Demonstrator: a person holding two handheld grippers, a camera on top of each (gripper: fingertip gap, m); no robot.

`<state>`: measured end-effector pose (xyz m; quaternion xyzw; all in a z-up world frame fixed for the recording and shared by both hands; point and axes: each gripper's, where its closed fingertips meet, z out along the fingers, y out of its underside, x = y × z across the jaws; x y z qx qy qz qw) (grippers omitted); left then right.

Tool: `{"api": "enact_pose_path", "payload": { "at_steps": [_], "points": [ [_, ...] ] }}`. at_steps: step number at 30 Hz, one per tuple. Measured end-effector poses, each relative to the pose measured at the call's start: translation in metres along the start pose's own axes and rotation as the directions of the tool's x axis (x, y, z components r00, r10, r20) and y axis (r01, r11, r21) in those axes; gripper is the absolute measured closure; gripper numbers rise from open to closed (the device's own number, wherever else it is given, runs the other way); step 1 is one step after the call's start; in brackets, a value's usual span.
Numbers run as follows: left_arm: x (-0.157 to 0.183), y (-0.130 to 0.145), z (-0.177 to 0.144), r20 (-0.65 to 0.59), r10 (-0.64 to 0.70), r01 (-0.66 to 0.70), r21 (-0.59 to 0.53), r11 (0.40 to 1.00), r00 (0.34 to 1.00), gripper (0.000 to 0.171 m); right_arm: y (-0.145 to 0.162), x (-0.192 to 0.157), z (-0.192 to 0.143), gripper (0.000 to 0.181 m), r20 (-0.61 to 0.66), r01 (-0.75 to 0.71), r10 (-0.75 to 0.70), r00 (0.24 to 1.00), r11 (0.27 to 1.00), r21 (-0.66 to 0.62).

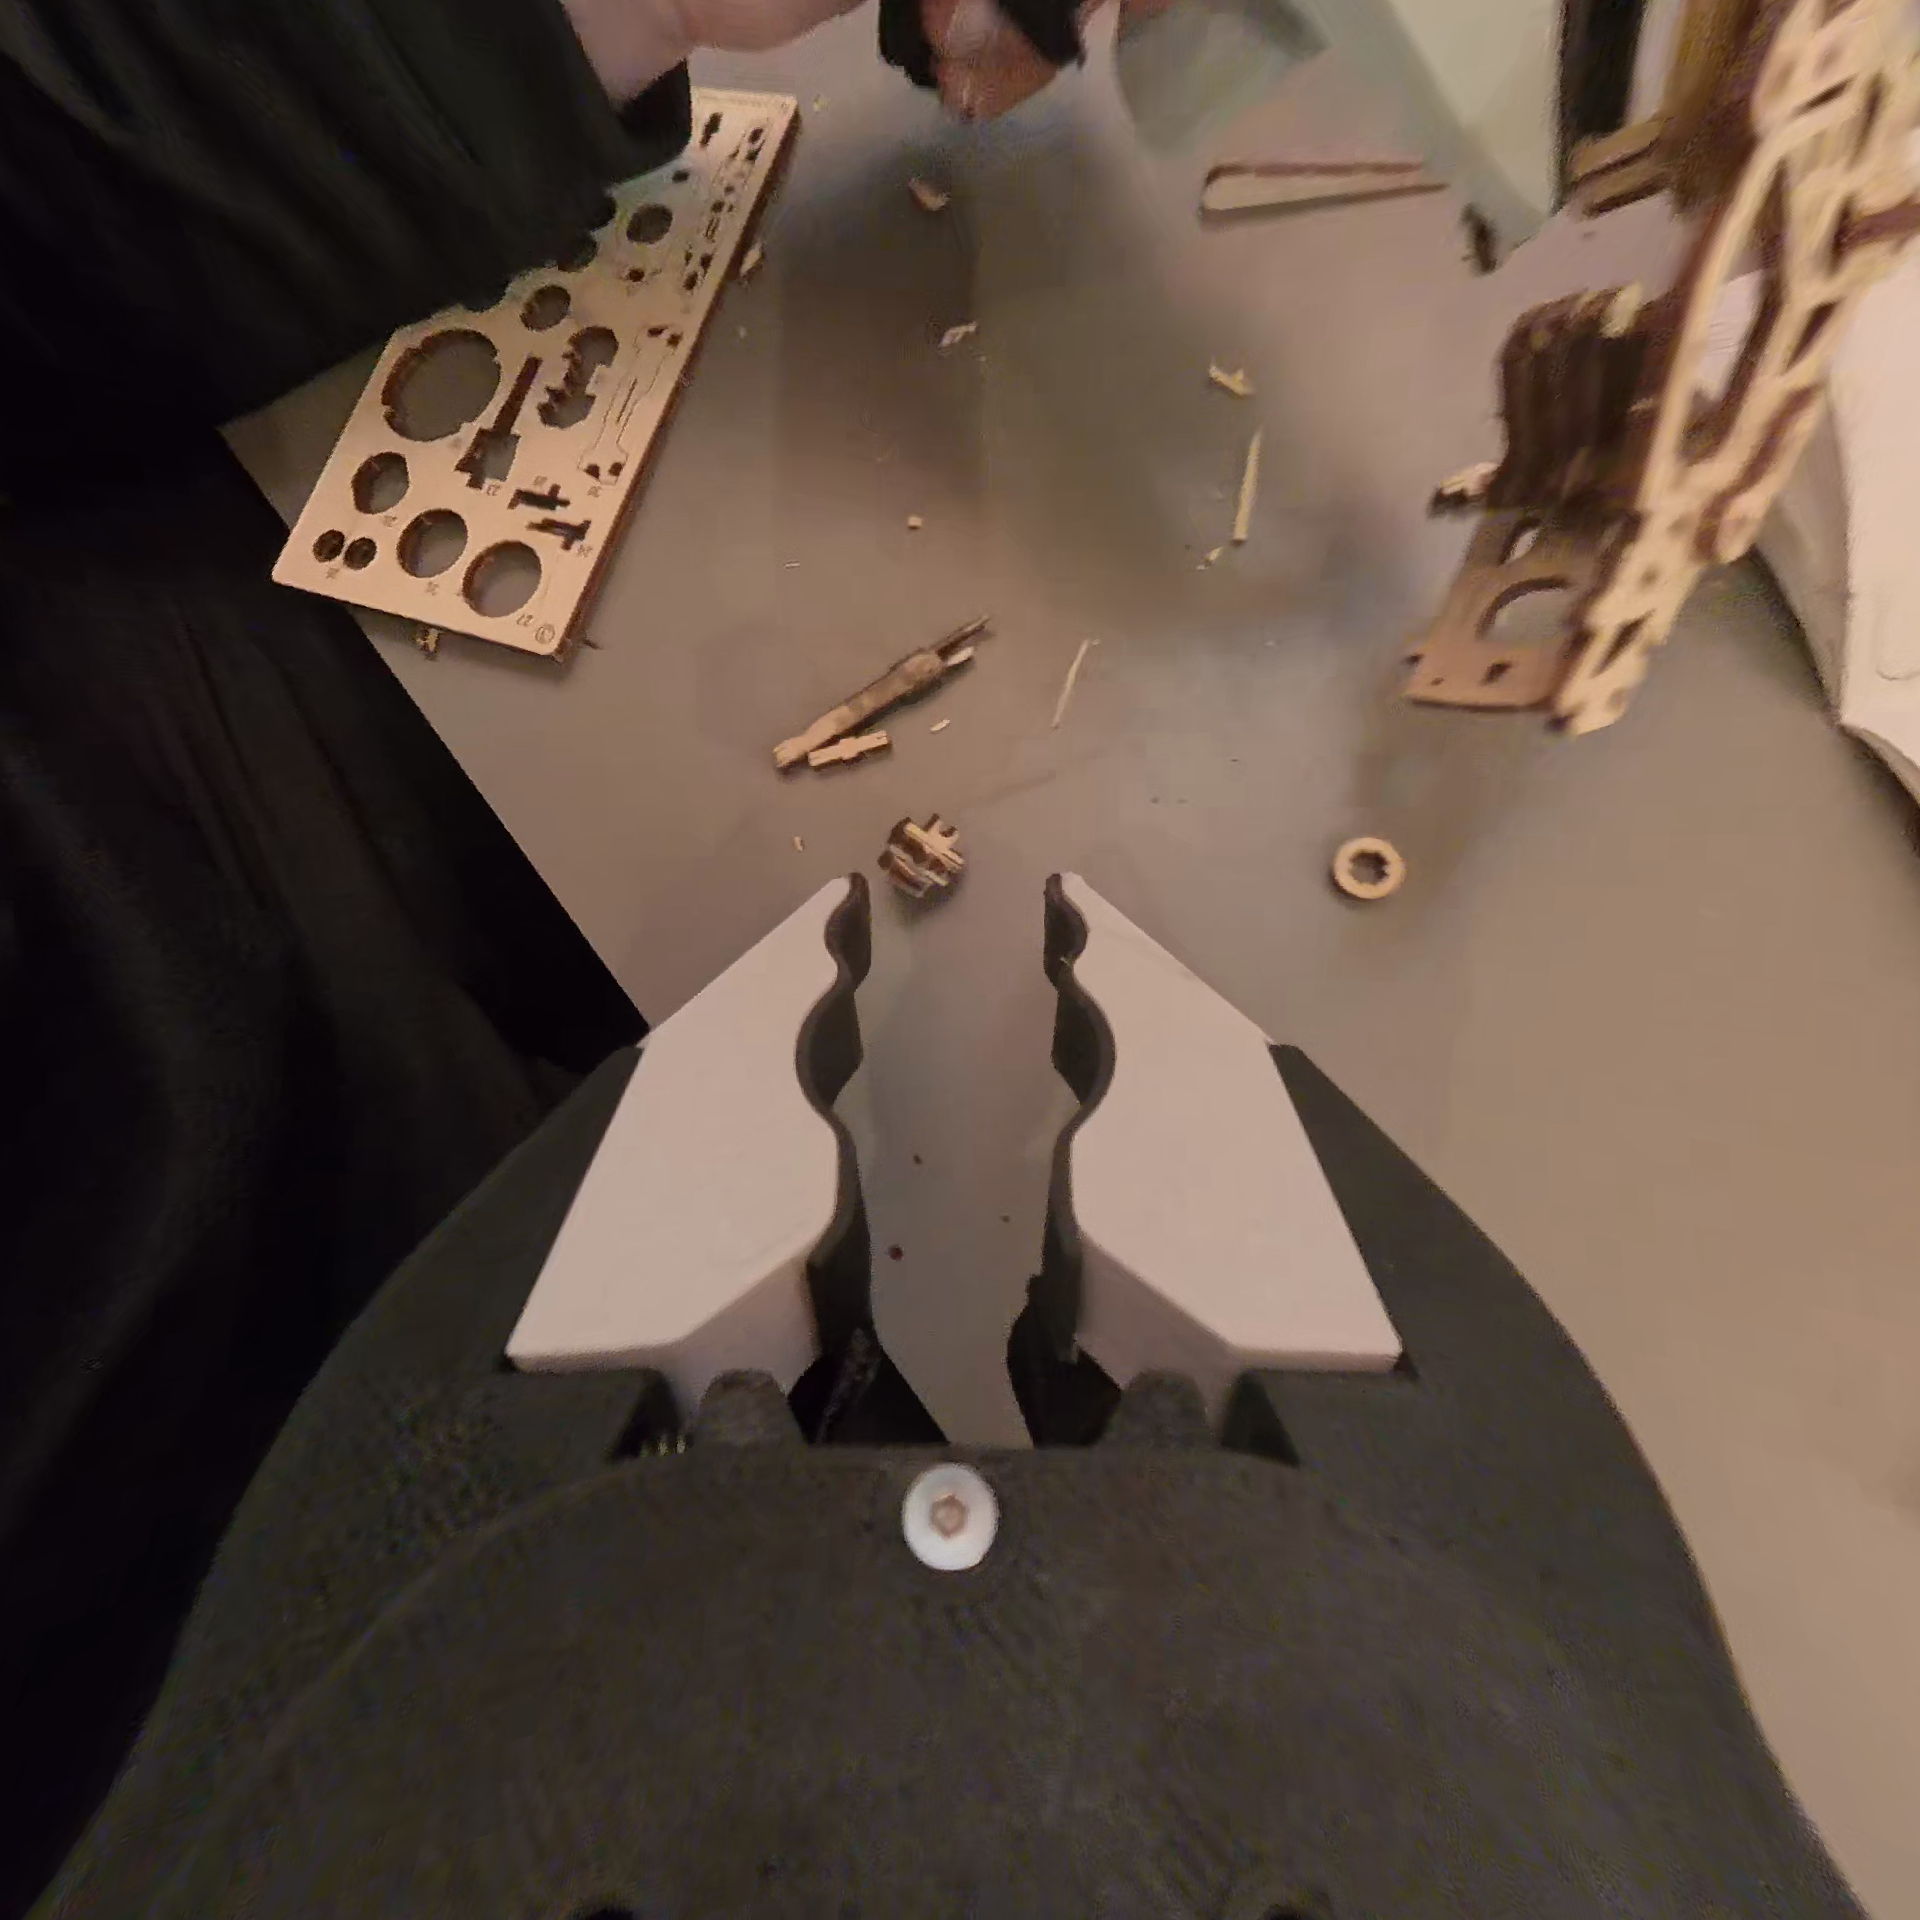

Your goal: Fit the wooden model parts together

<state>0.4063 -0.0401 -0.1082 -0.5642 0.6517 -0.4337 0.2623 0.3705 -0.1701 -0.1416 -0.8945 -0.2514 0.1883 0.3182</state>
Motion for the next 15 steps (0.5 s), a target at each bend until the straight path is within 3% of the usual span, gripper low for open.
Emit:
{"api": "enact_pose_path", "payload": {
  "at_steps": [6, 11, 15],
  "points": [
    [-0.006, 0.001, -0.006, 0.016, -0.029, 0.028, 0.018, 0.999, 0.999, 0.16, 0.006, -0.01, 0.014, 0.152, -0.012, 0.05, -0.051, 0.999, 0.997, -0.066],
    [-0.008, 0.006, -0.004, 0.016, -0.038, 0.038, 0.009, 0.999, 0.999, 0.159, 0.005, -0.007, 0.018, 0.167, -0.062, 0.09, -0.096, 0.994, 0.992, -0.086],
    [-0.01, 0.005, -0.005, 0.016, -0.05, 0.049, 0.021, 0.999, 0.999, 0.16, 0.004, -0.002, 0.013, 0.169, -0.035, 0.05, -0.054, 0.998, 0.994, -0.095]
  ]
}}
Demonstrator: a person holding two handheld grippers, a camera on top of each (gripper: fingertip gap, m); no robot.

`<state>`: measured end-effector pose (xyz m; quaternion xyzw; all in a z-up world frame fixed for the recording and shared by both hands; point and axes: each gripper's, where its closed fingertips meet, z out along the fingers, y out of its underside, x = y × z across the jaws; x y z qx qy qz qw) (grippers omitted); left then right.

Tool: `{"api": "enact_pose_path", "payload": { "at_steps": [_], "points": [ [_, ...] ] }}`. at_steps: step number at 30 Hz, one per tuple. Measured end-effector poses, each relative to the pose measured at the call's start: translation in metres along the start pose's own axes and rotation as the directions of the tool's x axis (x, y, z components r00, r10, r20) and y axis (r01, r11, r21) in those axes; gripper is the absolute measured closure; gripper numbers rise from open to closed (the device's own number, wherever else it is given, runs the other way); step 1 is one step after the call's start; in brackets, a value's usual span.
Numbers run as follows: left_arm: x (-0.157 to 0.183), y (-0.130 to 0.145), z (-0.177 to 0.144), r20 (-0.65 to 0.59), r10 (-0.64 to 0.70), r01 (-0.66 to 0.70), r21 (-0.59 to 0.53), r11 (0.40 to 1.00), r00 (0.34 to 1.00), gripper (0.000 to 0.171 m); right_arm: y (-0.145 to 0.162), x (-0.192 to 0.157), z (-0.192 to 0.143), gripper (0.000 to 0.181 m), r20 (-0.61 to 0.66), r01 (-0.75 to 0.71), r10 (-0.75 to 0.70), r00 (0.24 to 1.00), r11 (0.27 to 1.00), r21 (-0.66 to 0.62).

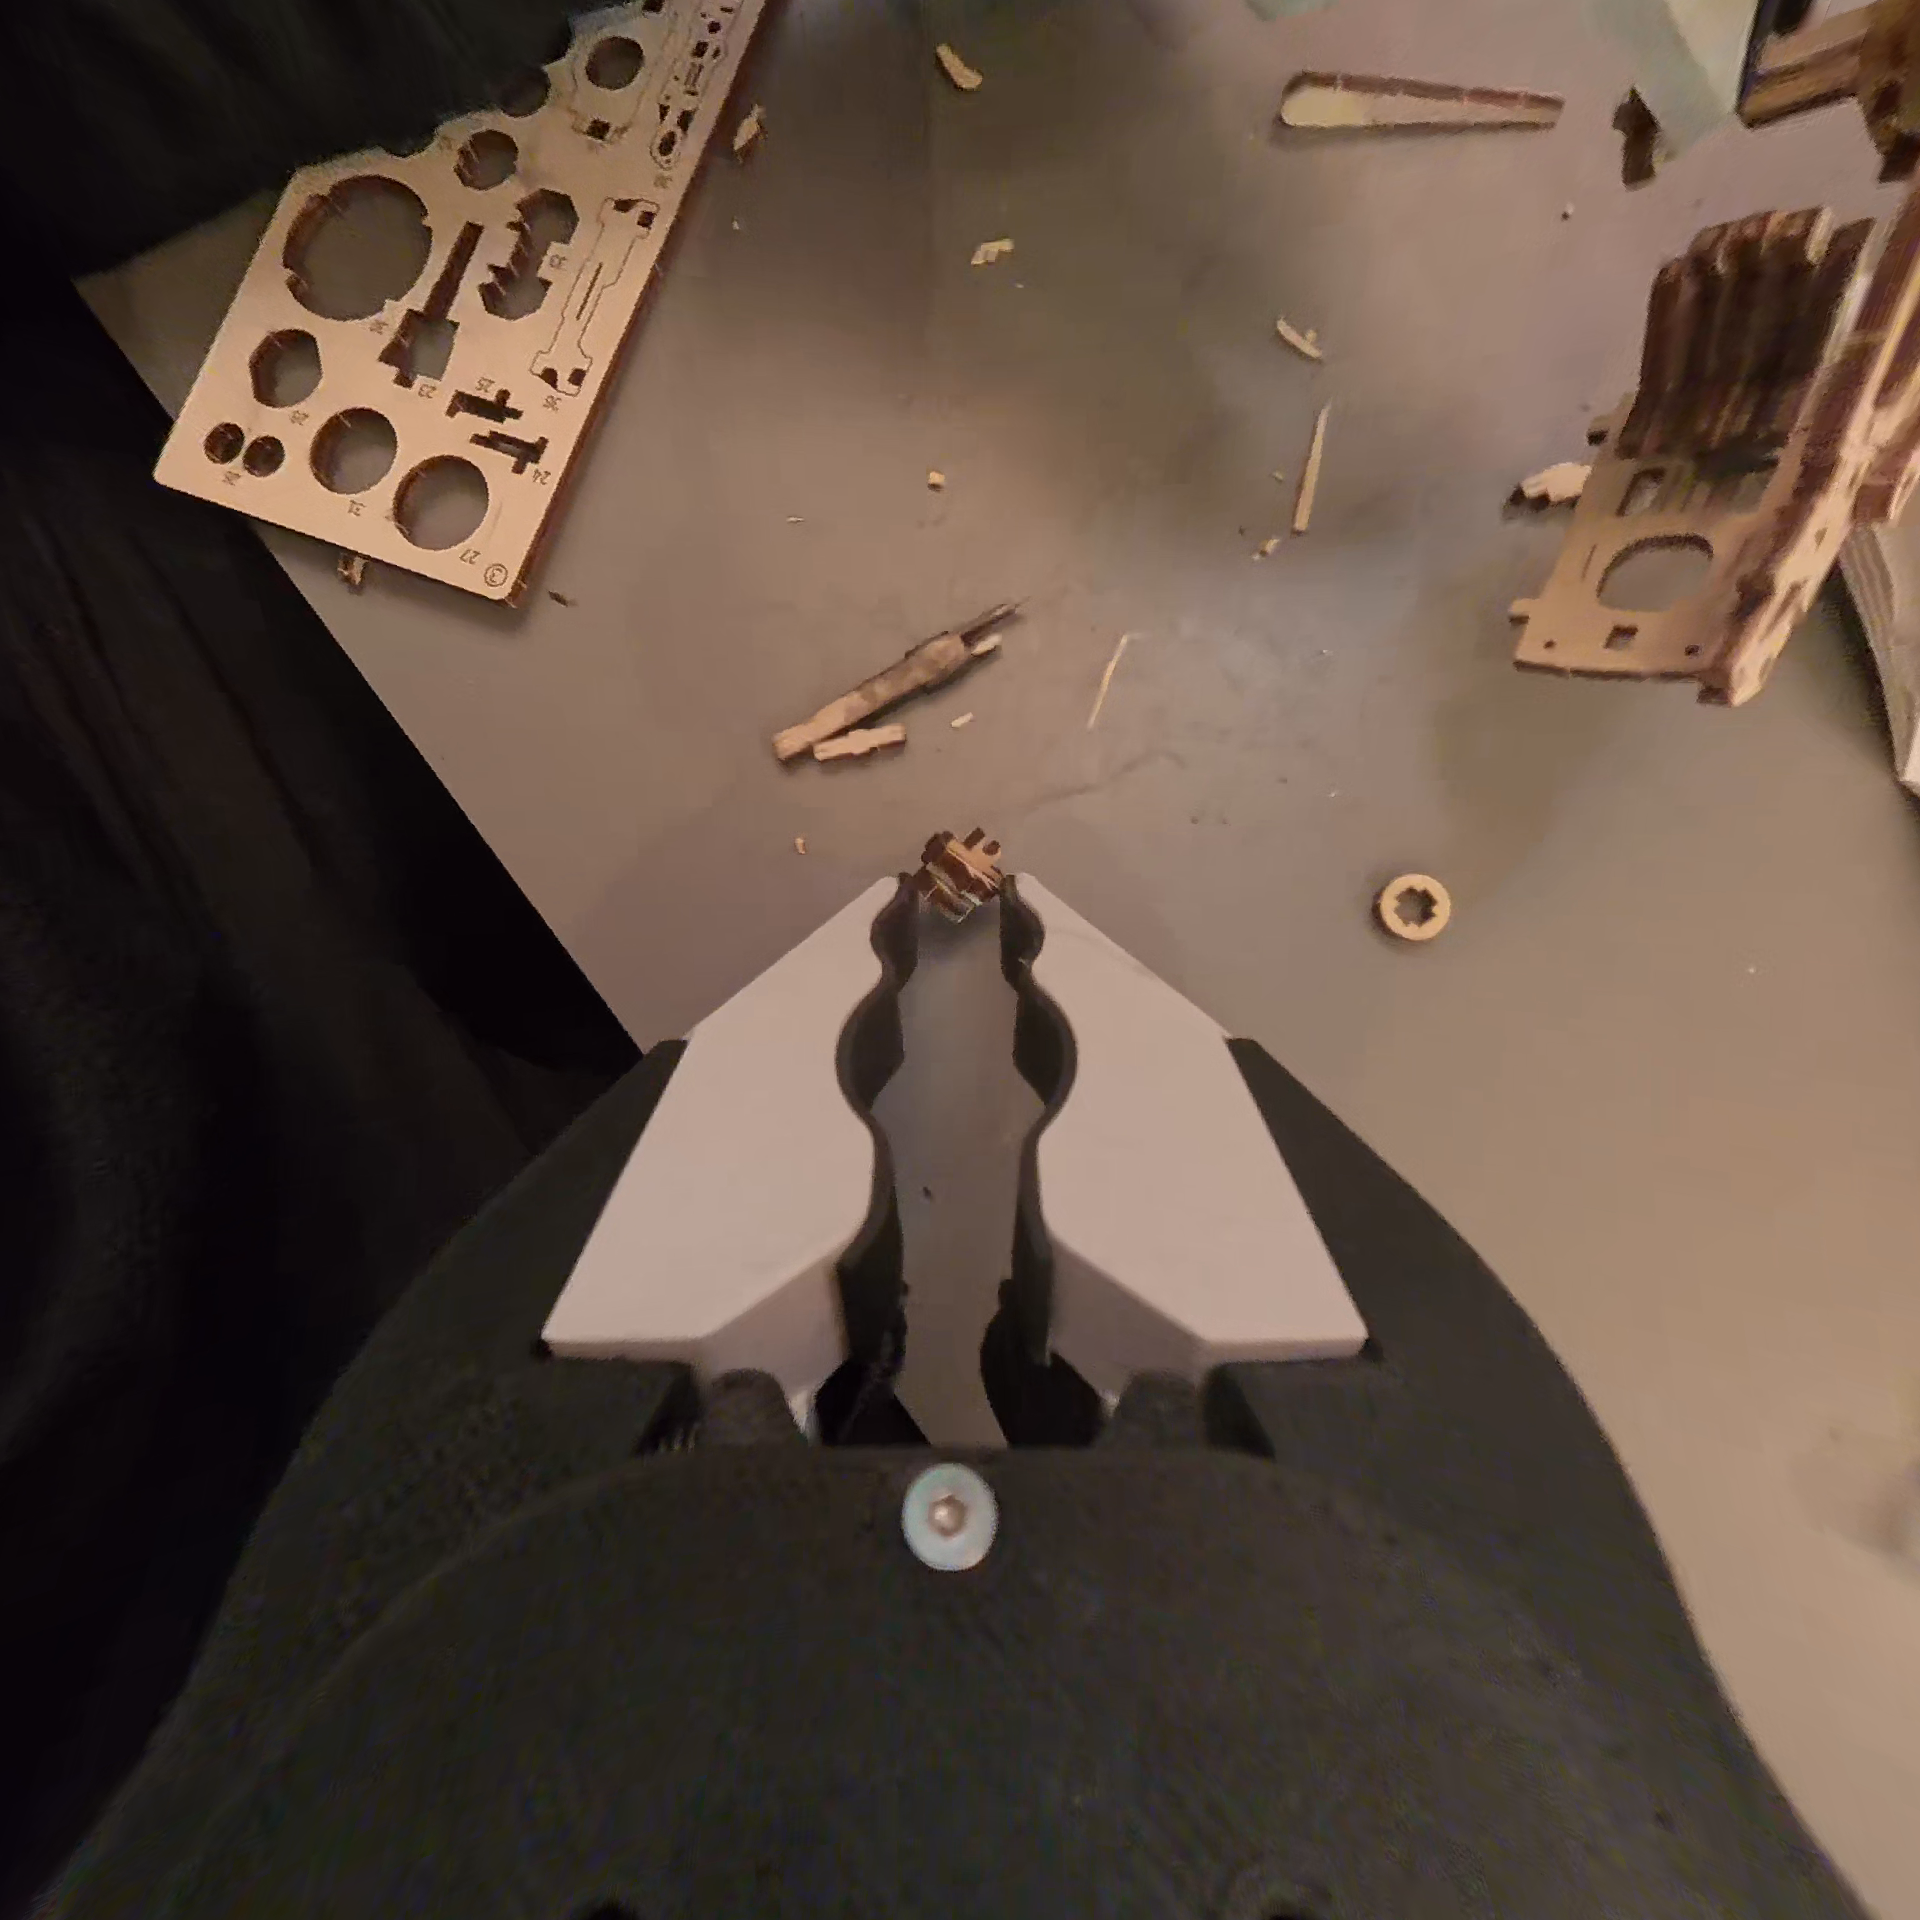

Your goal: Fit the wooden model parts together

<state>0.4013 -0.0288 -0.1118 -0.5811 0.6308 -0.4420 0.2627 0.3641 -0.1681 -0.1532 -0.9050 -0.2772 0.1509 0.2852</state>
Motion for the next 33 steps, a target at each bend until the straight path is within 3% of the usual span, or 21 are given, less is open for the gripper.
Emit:
{"api": "enact_pose_path", "payload": {
  "at_steps": [3, 7, 10, 11, 16, 23, 27, 33],
  "points": [
    [0.0, -0.002, -0.002, 0.003, 0.0, 0.0, 0.007, 1.0, 1.0, 0.16, 0.005, 0.005, -0.012, 0.169, 0.089, -0.075, 0.081, 0.993, 0.995, -0.068],
    [-0.001, -0.001, -0.002, 0.01, 0.003, -0.003, 0.003, 1.0, 1.0, 0.159, 0.034, 0.021, -0.035, 0.169, 0.158, -0.086, 0.143, 0.977, 0.943, -0.322],
    [-0.002, -0.001, -0.003, 0.013, 0.005, -0.005, 0.002, 1.0, 1.0, 0.159, 0.038, 0.038, -0.037, 0.167, 0.173, -0.06, 0.141, 0.975, 0.912, -0.406],
    [-0.002, -0.001, -0.003, 0.013, 0.005, -0.005, 0.0, 1.0, 1.0, 0.159, 0.039, 0.046, -0.035, 0.156, 0.155, -0.039, 0.115, 0.981, 0.904, -0.426],
    [-0.002, 0.0, -0.002, 0.007, -0.001, 0.001, 0.001, 1.0, 1.0, 0.159, 0.025, 0.057, -0.035, 0.144, 0.084, 0.015, 0.015, 0.996, 0.939, -0.343],
    [-0.001, 0.001, 0.0, 0.003, -0.002, 0.002, -0.003, 1.0, 1.0, 0.159, 0.021, 0.047, -0.043, 0.154, -0.123, 0.133, -0.16, 0.979, 0.97, -0.203],
    [-0.001, 0.0, -0.001, 0.005, -0.002, 0.002, 0.001, 1.0, 1.0, 0.159, 0.023, 0.05, -0.034, 0.159, -0.25, 0.264, -0.324, 0.912, 0.933, -0.244],
    [-0.002, 0.0, -0.002, 0.009, -0.001, 0.001, 0.004, 1.0, 1.0, 0.159, 0.024, 0.059, -0.031, 0.172, -0.303, 0.29, -0.356, 0.884, 0.926, -0.243]
  ]
}}
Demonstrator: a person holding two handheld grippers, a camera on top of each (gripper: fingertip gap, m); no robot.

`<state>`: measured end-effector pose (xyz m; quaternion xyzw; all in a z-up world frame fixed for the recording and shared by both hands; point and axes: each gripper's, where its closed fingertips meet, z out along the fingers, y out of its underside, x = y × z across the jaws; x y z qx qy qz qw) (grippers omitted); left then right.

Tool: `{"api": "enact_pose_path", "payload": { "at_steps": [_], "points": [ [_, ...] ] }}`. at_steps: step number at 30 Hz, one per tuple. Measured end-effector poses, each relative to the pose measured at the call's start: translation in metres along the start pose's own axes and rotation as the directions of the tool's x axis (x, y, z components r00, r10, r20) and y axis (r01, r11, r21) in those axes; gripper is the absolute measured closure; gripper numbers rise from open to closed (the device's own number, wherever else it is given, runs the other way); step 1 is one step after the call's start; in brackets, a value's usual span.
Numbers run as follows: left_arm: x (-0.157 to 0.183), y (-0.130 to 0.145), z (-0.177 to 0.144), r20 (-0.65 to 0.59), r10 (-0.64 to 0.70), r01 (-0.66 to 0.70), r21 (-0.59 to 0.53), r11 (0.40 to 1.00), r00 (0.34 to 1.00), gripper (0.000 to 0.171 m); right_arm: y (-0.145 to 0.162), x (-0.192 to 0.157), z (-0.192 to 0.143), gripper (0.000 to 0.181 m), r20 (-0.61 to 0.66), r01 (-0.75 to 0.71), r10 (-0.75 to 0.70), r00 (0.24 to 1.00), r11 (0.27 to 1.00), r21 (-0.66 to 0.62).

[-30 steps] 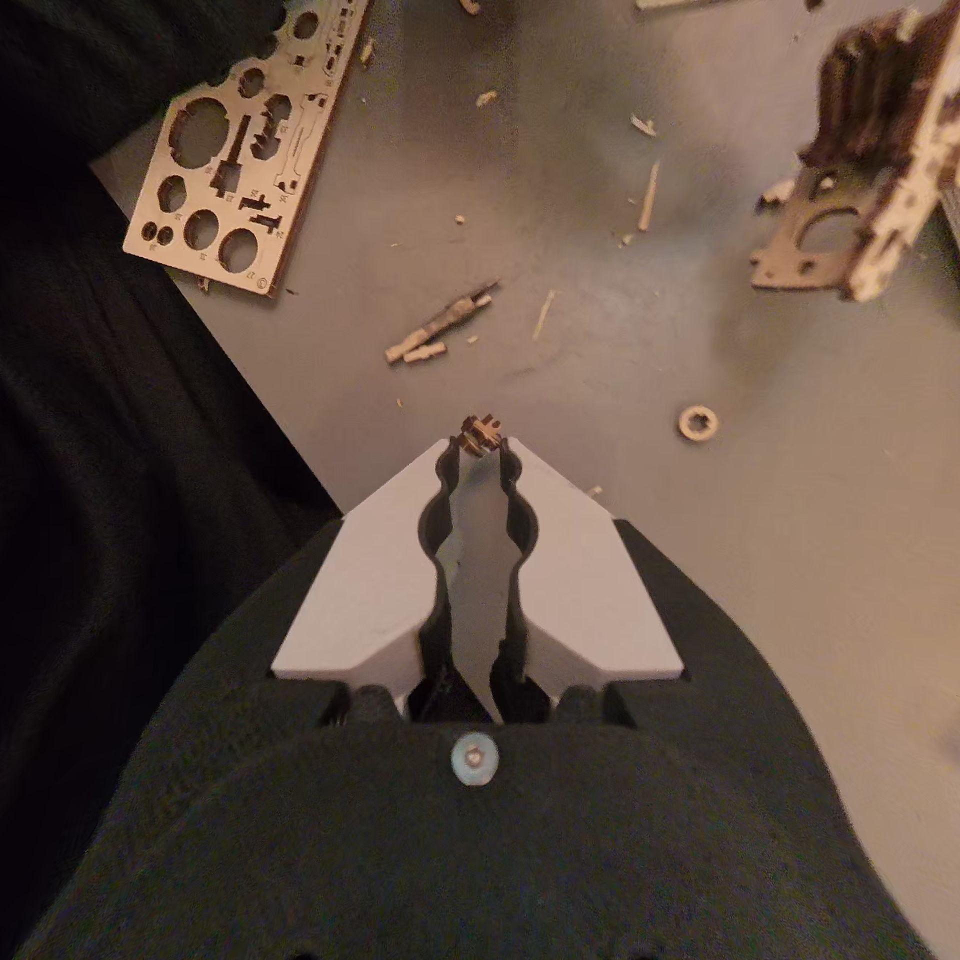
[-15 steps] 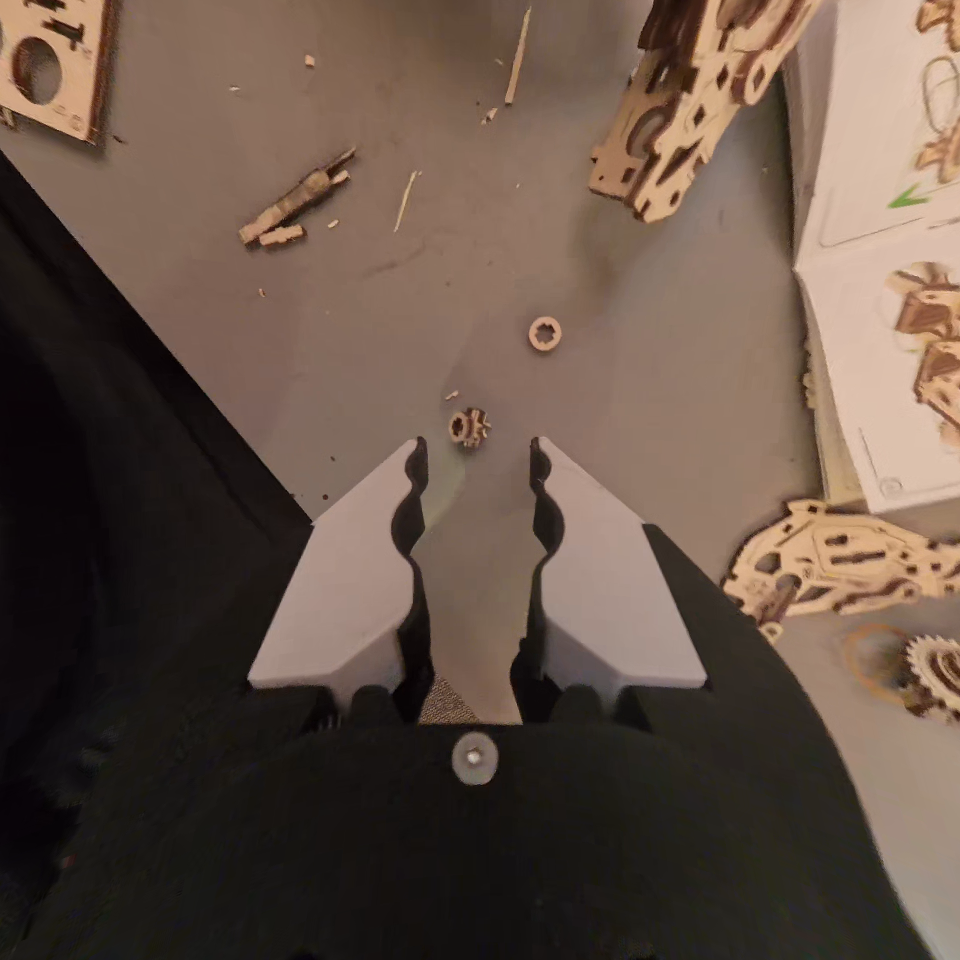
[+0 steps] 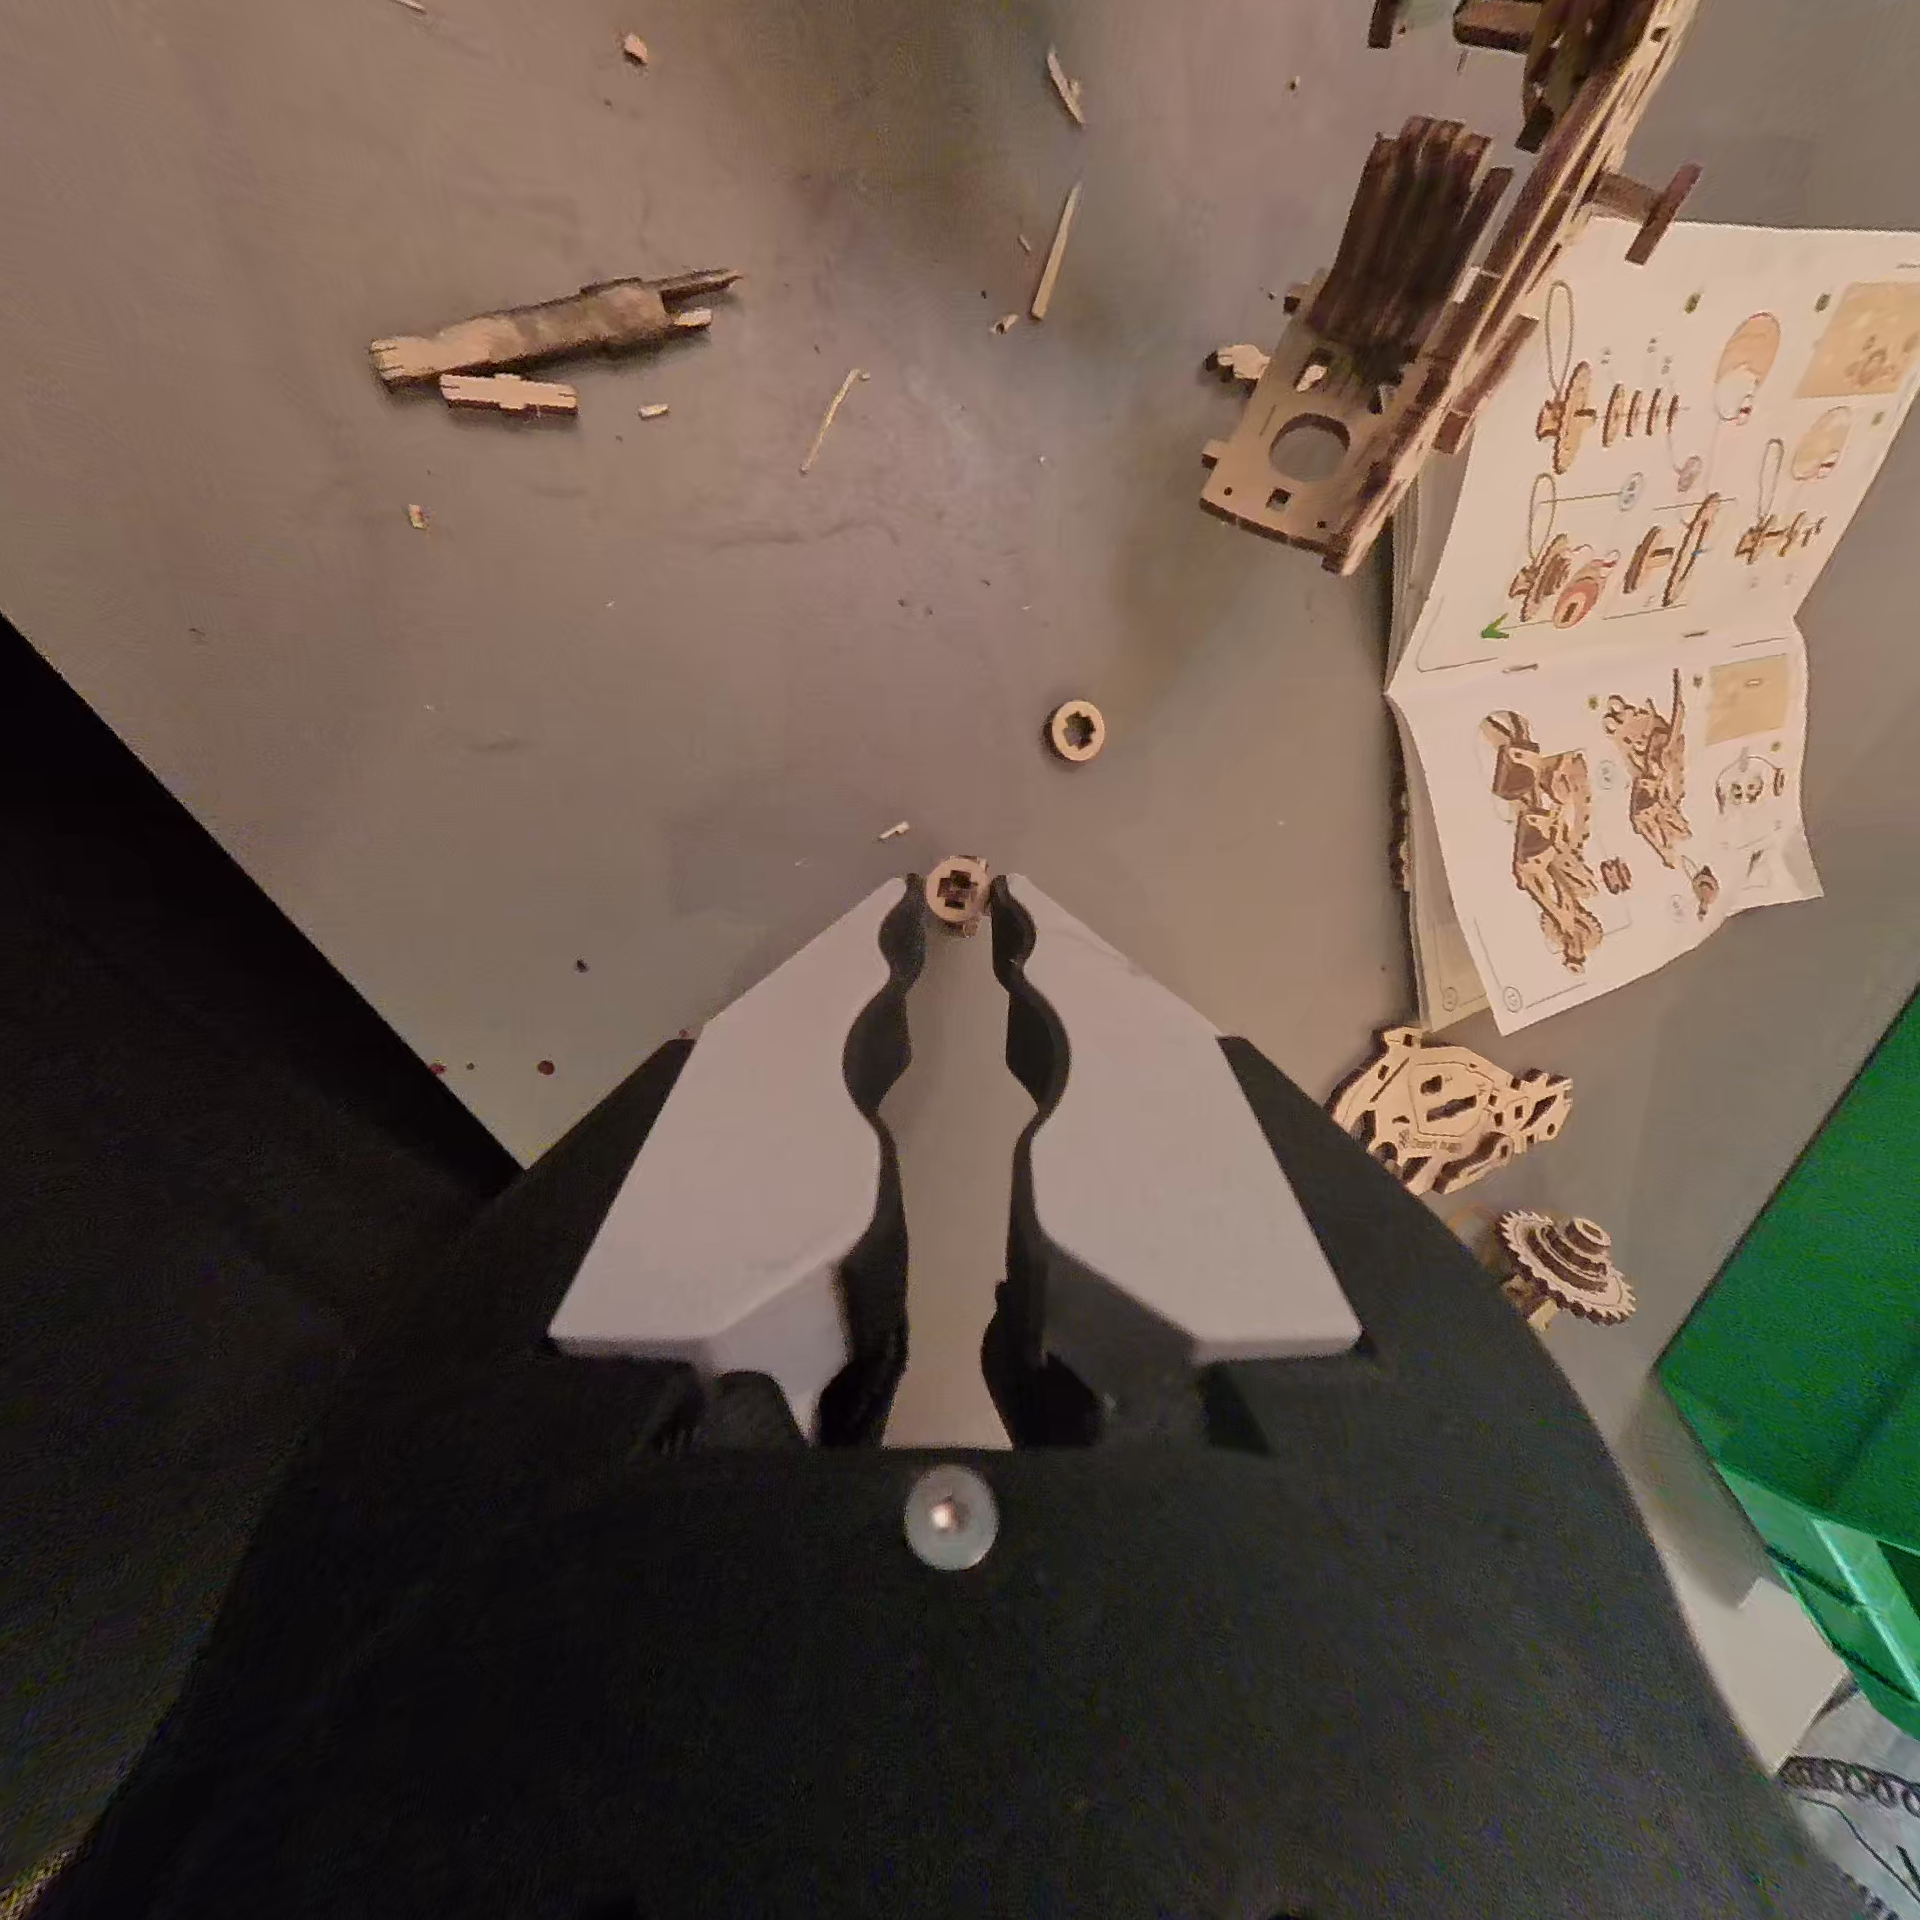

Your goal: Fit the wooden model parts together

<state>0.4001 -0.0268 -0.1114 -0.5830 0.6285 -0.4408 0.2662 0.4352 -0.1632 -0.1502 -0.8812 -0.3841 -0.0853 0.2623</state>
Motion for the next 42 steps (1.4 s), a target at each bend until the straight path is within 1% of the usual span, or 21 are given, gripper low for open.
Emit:
{"api": "enact_pose_path", "payload": {
  "at_steps": [5, 9, 11, 13, 17, 19, 22, 24, 27, 33, 42],
  "points": [
    [0.0, 0.001, 0.0, -0.001, 0.0, 0.0, -0.003, 1.0, 1.0, 0.159, -0.002, 0.001, 0.0, 0.172, 0.036, -0.063, 0.061, 0.997, 0.997, 0.041],
    [-0.001, 0.001, 0.0, 0.004, -0.005, 0.005, -0.001, 1.0, 1.0, 0.159, -0.018, 0.008, -0.003, 0.173, 0.119, -0.214, 0.197, 0.973, 0.965, 0.152],
    [-0.002, 0.0, -0.001, 0.004, -0.009, 0.009, 0.004, 1.0, 1.0, 0.159, -0.024, 0.014, -0.001, 0.172, 0.159, -0.269, 0.241, 0.958, 0.943, 0.196],
    [-0.003, 0.0, -0.001, 0.006, -0.013, 0.013, 0.008, 1.0, 1.0, 0.159, -0.026, 0.022, 0.002, 0.172, 0.177, -0.306, 0.272, 0.946, 0.929, 0.209],
    [-0.004, 0.001, -0.002, 0.006, -0.018, 0.018, 0.009, 1.0, 1.0, 0.159, -0.03, 0.025, 0.01, 0.172, 0.257, -0.37, 0.312, 0.915, 0.902, 0.222],
    [-0.004, 0.001, -0.001, 0.005, -0.018, 0.018, 0.009, 1.0, 1.0, 0.159, -0.03, 0.027, 0.011, 0.172, 0.28, -0.369, 0.301, 0.912, 0.899, 0.235],
    [-0.004, 0.001, -0.001, 0.004, -0.019, 0.019, 0.006, 1.0, 1.0, 0.159, -0.026, 0.03, 0.012, 0.172, 0.36, -0.352, 0.253, 0.898, 0.904, 0.243],
    [-0.003, 0.002, -0.001, 0.003, -0.018, 0.018, 0.004, 1.0, 1.0, 0.159, -0.028, 0.03, 0.01, 0.172, 0.431, -0.336, 0.199, 0.88, 0.903, 0.268],
    [-0.003, 0.002, -0.001, 0.007, -0.012, 0.012, 0.002, 1.0, 1.0, 0.159, -0.029, 0.028, 0.012, 0.172, 0.481, -0.282, 0.12, 0.869, 0.918, 0.281],
    [-0.006, 0.003, -0.002, 0.011, -0.017, 0.017, 0.0, 1.0, 1.0, 0.159, -0.03, 0.025, 0.018, 0.172, 0.498, -0.169, 0.005, 0.867, 0.944, 0.284],
    [-0.005, 0.004, -0.001, 0.007, -0.015, 0.015, -0.004, 1.0, 1.0, 0.159, -0.036, 0.021, 0.013, 0.173, 0.506, -0.09, -0.091, 0.858, 0.943, 0.321]
  ]
}}
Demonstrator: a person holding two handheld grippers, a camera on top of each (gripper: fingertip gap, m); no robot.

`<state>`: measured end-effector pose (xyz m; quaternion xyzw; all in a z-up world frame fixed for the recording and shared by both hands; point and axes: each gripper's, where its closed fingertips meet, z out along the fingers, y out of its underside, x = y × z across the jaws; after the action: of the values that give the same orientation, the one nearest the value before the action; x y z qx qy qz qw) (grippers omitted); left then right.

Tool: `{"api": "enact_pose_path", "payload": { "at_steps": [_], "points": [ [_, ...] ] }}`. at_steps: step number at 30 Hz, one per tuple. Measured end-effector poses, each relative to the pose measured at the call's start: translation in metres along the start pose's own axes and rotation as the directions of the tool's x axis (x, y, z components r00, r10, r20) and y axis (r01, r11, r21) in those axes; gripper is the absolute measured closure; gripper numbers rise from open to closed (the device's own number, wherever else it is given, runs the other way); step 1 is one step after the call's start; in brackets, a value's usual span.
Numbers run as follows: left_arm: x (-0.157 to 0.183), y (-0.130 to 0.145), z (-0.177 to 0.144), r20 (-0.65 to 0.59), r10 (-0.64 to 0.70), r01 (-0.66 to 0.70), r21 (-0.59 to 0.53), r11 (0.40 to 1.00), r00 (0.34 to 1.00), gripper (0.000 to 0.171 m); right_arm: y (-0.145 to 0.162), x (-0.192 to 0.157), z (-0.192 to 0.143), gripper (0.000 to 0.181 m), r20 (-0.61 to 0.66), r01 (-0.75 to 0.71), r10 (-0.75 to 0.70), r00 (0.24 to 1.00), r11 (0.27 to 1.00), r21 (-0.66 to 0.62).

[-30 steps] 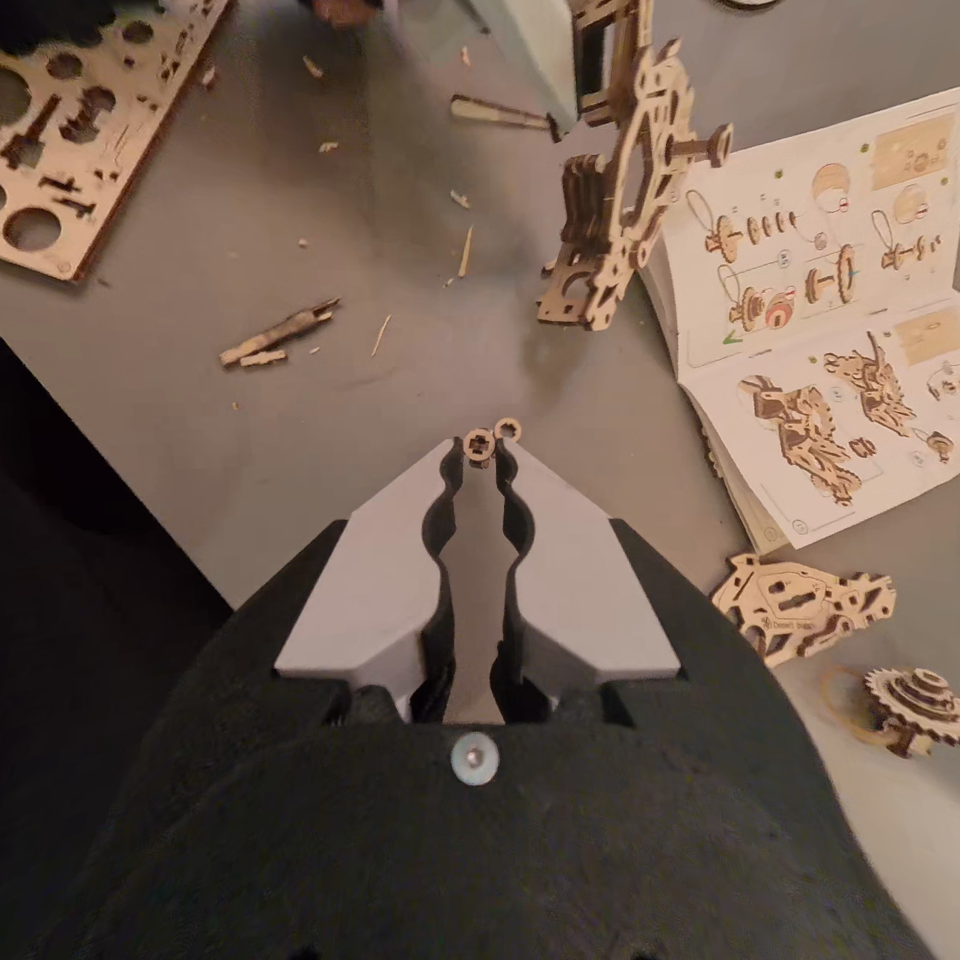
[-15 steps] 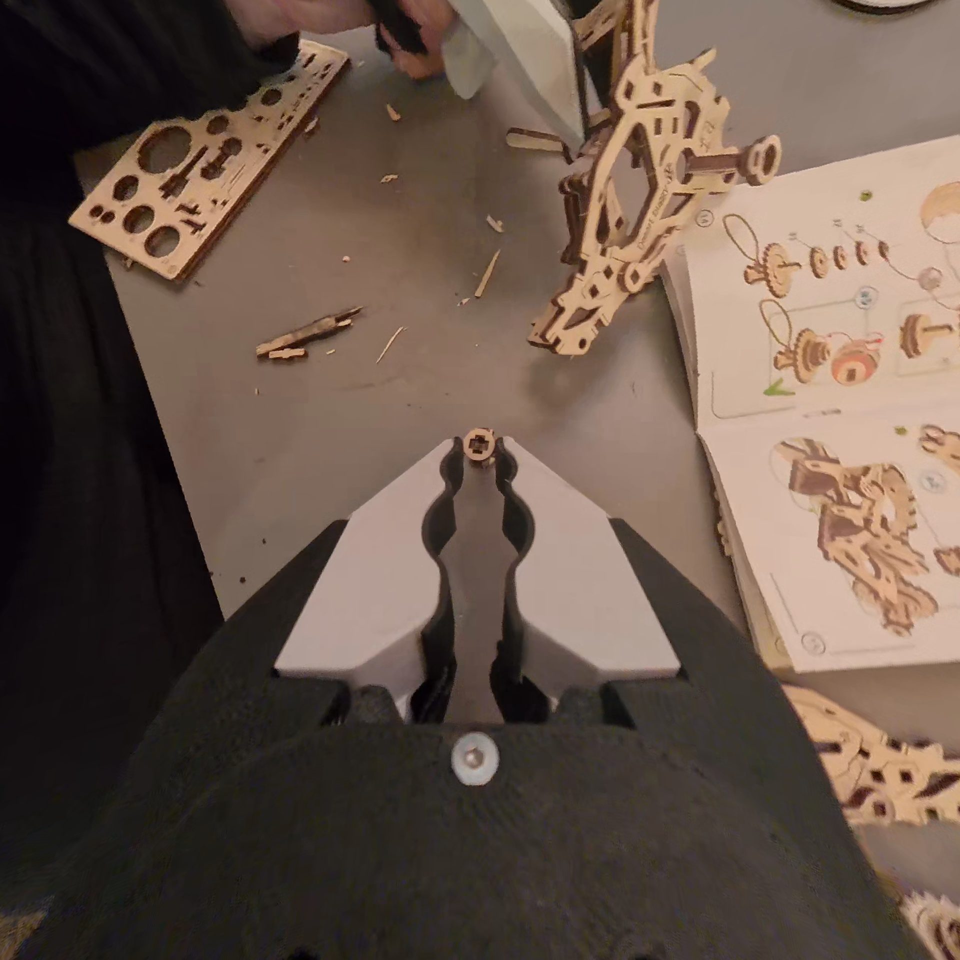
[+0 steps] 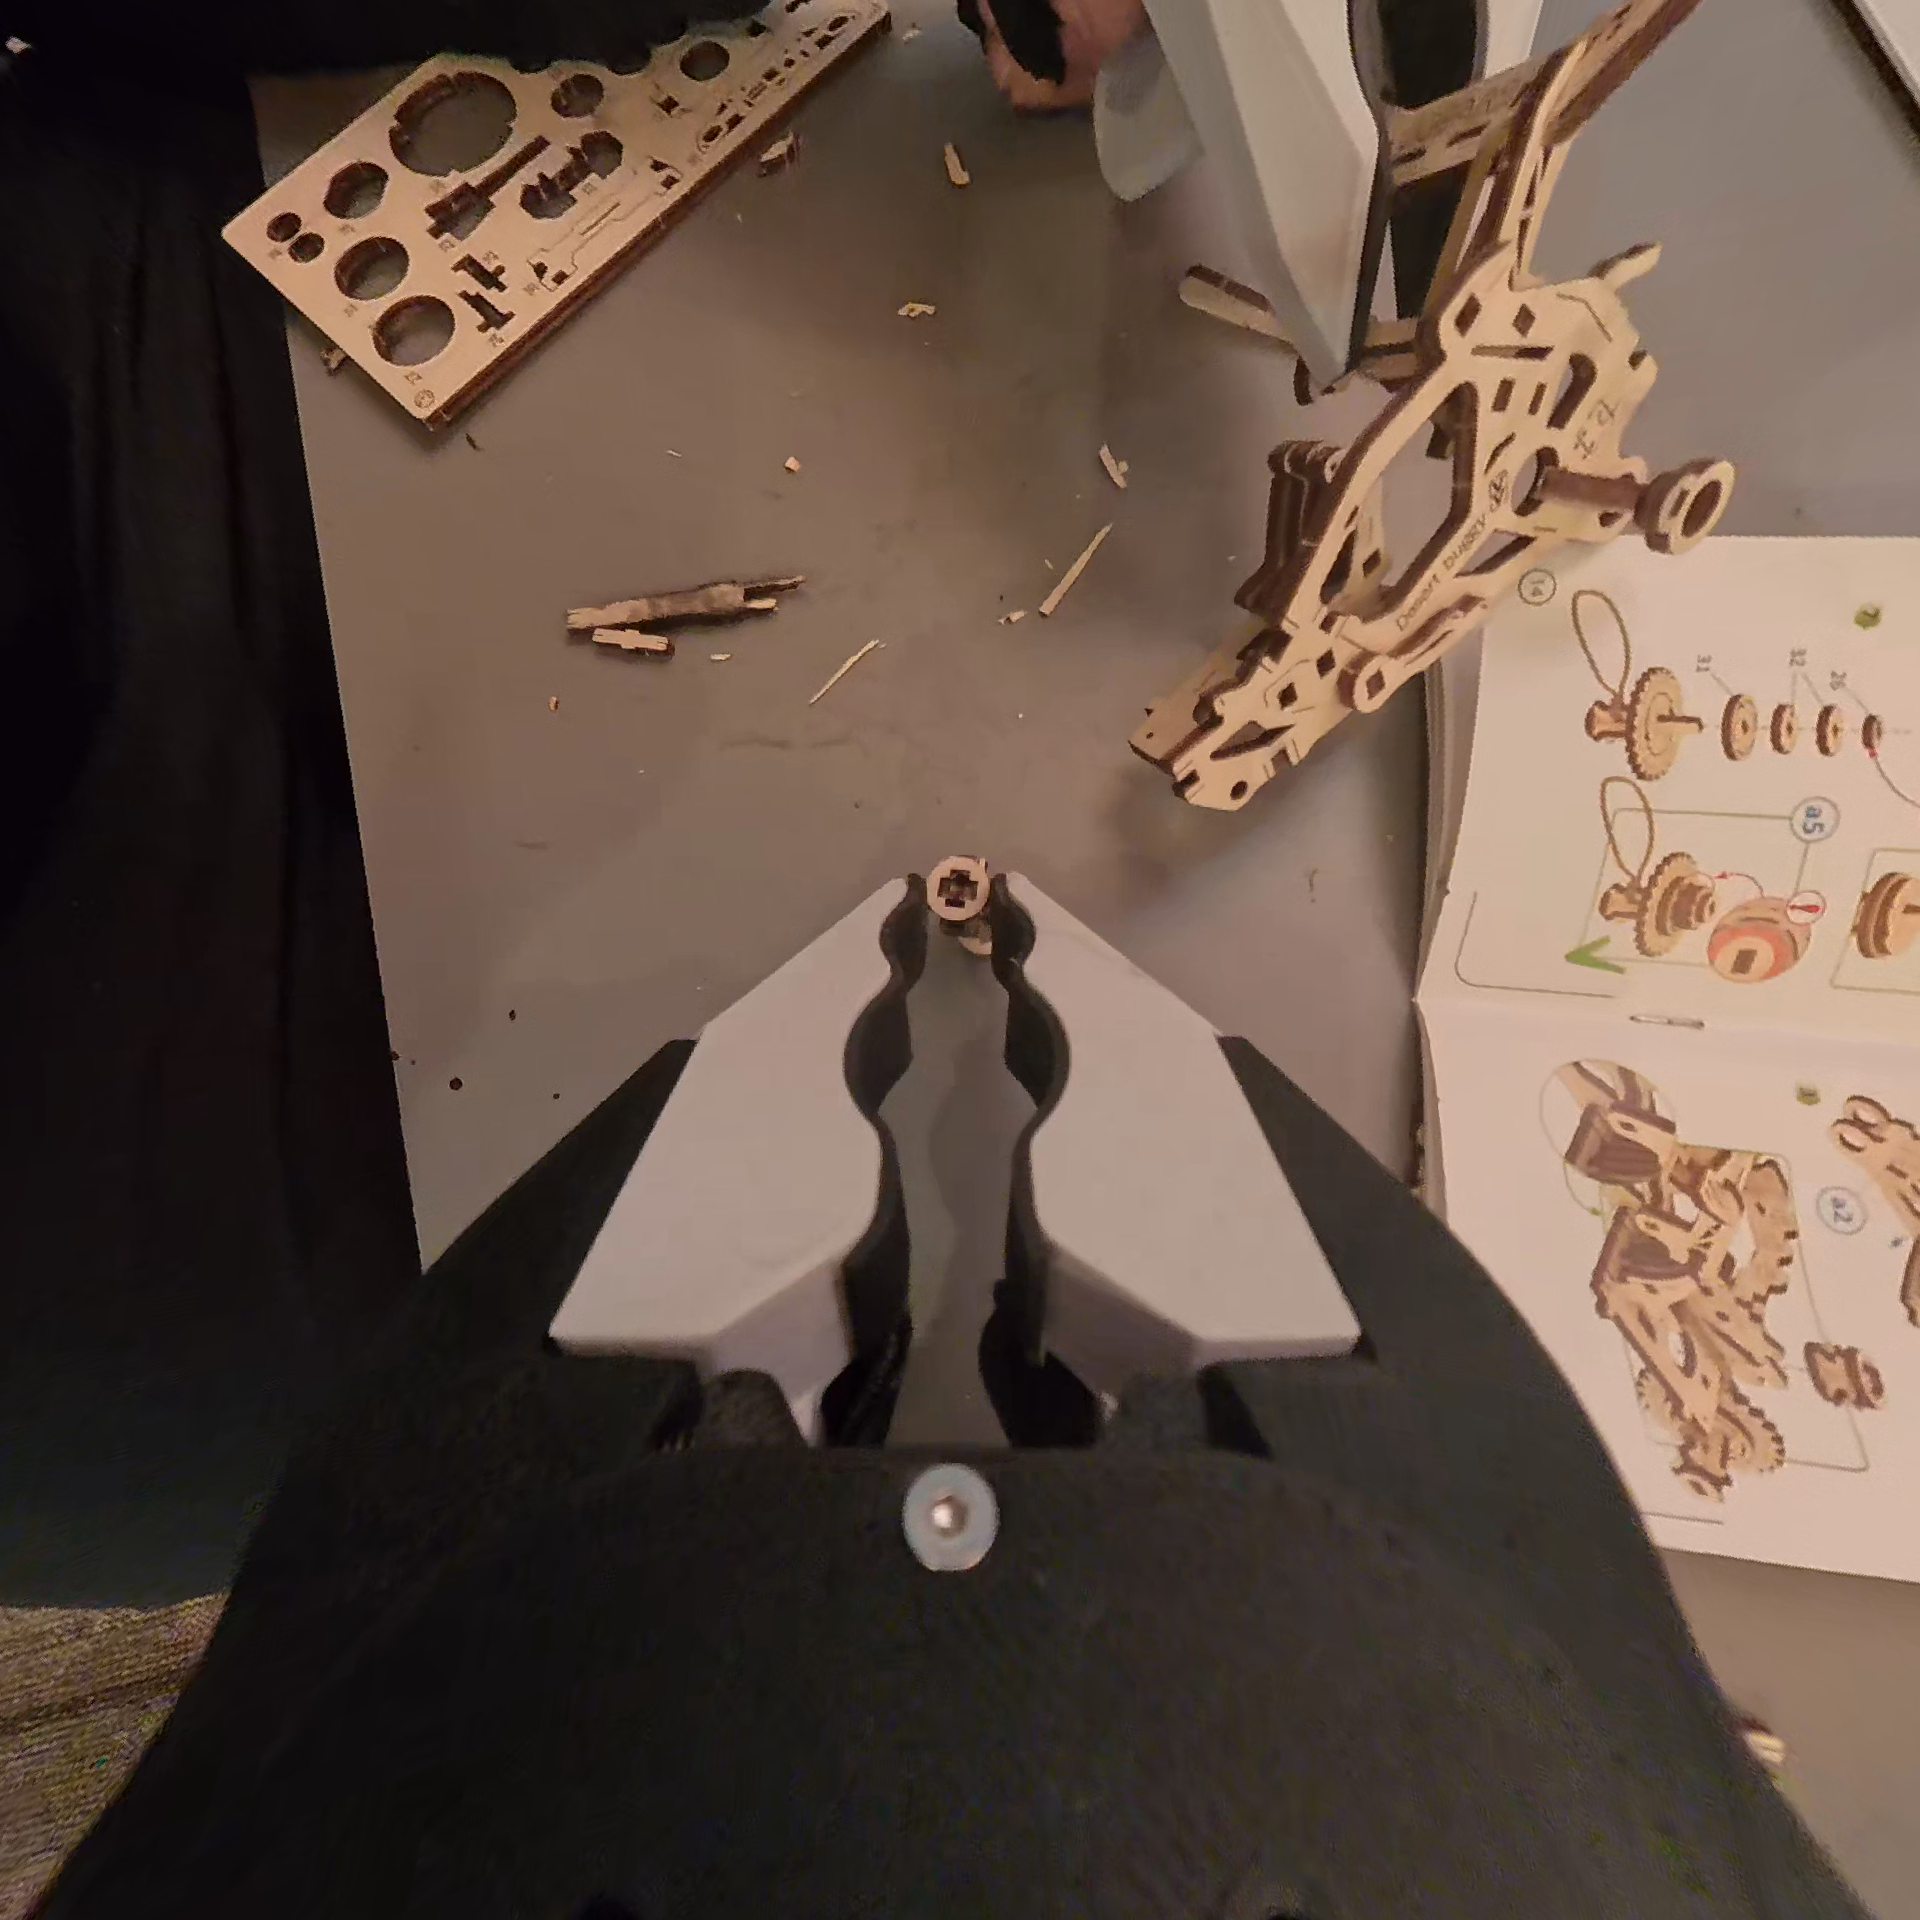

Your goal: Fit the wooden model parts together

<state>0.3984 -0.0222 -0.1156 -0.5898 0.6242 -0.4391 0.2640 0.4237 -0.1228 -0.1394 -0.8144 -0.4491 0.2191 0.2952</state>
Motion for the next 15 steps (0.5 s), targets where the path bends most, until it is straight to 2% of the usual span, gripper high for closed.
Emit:
{"api": "enact_pose_path", "payload": {
  "at_steps": [15],
  "points": [
    [-0.0004, 0.0015, 0.0006, 0.001, 0.002, -0.002, -0.007, 1.0, 1.0, 0.159, 0.005, -0.0012, 0.0028, 0.173, 0.124, 0.147, -0.14, 0.982, 0.988, -0.055]
  ]
}}
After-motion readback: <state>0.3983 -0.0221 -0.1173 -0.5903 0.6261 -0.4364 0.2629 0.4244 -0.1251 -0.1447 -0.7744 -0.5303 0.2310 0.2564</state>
